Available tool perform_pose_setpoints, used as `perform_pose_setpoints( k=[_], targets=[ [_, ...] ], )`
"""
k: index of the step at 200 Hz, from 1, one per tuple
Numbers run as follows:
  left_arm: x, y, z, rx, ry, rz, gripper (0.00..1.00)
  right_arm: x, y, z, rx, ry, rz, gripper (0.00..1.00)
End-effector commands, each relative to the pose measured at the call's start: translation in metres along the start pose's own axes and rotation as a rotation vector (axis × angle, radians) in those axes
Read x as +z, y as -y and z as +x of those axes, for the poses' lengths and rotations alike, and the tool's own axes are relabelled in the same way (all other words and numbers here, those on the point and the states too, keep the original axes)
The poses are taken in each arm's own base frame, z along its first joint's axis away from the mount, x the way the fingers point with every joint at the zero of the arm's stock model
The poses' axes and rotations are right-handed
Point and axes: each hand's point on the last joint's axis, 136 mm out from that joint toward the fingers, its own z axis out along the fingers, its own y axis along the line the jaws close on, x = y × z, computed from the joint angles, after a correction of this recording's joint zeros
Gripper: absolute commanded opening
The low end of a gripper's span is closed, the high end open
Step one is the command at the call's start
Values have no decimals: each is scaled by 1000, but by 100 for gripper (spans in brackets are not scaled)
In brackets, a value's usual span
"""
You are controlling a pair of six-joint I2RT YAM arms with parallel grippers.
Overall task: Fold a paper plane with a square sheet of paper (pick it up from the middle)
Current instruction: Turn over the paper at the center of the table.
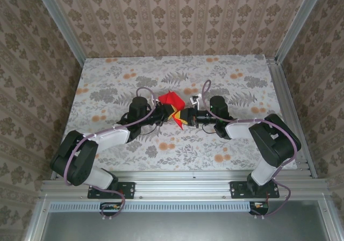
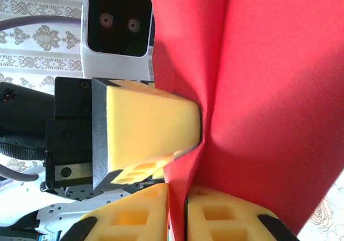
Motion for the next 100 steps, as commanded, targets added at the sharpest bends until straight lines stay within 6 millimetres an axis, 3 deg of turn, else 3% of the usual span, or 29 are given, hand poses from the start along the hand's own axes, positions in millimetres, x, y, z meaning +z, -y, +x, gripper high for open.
perform_pose_setpoints(
  k=[1,66,100],
  targets=[
    [-5,19,-6,60,6,32,11,-3,-7,5,-31,-1,-2,20],
    [-13,17,-8,110,4,-13,5,-10,-6,10,-46,-9,41,33],
    [-34,6,-7,205,-9,-175,5,-27,5,14,-66,-1,125,38]
  ],
)
